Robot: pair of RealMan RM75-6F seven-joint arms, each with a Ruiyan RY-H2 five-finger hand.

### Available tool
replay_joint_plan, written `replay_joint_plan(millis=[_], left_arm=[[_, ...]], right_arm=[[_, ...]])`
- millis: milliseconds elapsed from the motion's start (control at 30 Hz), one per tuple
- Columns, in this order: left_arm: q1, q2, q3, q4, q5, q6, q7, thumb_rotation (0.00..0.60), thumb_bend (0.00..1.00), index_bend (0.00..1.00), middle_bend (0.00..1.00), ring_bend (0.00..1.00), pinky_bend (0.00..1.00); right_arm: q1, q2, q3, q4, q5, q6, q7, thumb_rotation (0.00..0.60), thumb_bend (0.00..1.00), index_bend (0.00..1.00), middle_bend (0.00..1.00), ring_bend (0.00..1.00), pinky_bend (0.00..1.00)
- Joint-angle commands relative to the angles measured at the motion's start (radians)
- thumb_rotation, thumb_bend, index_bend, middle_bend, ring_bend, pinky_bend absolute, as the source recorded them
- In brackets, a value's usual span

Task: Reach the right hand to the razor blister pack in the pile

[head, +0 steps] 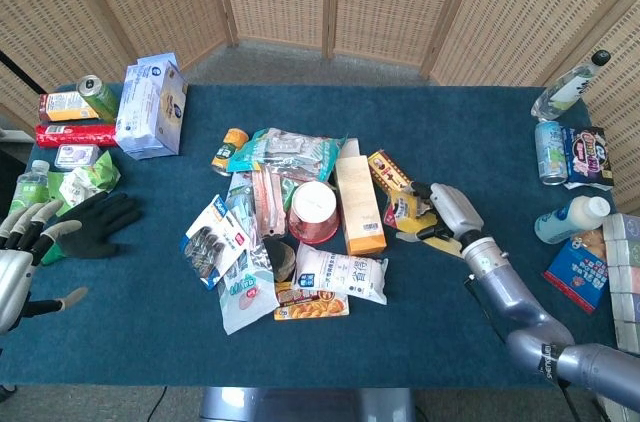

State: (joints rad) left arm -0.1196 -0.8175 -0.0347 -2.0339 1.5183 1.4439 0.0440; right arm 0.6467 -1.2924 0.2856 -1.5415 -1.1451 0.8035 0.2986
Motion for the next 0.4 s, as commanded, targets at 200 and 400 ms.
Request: replay_joint_plan(millis=[200, 400], left_arm=[[0.001, 0.009, 0.002, 0.013, 0.023, 0.005, -0.043, 0.6, 0.0, 0.24, 0.0, 0.0, 0.0], [-0.006, 0.007, 0.001, 0.024, 0.028, -0.003, -0.064, 0.6, 0.0, 0.24, 0.0, 0.0, 0.0]], right_arm=[[0.028, 0.168, 0.095, -0.148, 0.106, 0.034, -0.107, 0.6, 0.11, 0.4, 0.71, 0.58, 0.5], [0.064, 0.242, 0.138, -0.207, 0.192, 0.04, -0.173, 0.6, 0.12, 0.39, 0.7, 0.58, 0.5]])
